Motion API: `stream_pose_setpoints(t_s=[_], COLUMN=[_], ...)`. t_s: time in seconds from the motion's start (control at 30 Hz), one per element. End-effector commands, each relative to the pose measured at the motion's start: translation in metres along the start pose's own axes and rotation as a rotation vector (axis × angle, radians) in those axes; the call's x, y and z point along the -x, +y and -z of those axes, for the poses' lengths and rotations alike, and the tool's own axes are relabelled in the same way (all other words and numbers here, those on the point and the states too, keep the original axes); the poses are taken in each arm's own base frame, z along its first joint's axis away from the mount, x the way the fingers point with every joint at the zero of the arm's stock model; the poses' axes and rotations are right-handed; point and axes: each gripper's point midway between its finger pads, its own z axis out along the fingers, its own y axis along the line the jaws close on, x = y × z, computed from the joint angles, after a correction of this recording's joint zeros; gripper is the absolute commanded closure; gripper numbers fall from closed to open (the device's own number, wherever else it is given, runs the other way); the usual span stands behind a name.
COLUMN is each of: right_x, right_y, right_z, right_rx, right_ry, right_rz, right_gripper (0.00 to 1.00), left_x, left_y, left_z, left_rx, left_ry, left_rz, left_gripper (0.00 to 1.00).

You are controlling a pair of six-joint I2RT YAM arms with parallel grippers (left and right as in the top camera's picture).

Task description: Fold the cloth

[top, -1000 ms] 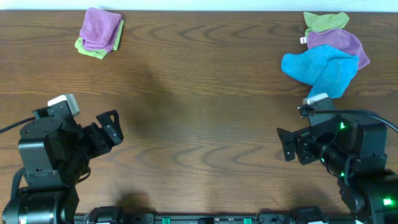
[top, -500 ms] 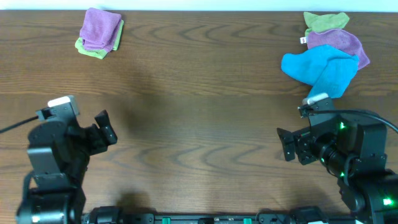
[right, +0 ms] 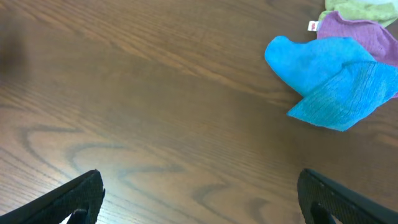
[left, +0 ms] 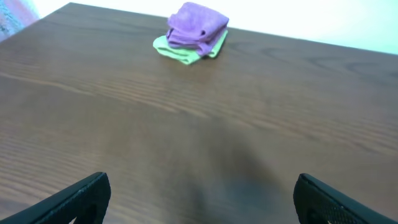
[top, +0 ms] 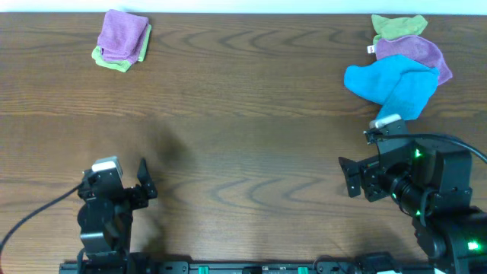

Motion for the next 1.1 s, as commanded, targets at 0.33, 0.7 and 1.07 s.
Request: stream_pose_setpoints(t_s=[0.33, 0.7, 1.07], right_x=[0.000, 0.000, 0.000], right_y=[-0.002, -0.002, -0.002], right_z=[0.001, 0.001, 0.001], right_rx=[-0.011, -0.011, -0.011], right_ry=[-0.001, -0.001, -0.001], right_rz=[-0.015, -0.014, -0.014], right_gripper=[0.01, 0.01, 0.01], left_x=[-0.042, -0.050, -0.050], left_y=[-0.010, -0.019, -0.020], left_z=[-0.011, -0.013, -0.013], left_rx=[-0.068, -0.116, -0.120], left_ry=[-0.009, 0.003, 0.004], left_rz=[-0.031, -0.099, -0.101], left_gripper=[0.05, 0.05, 0.05])
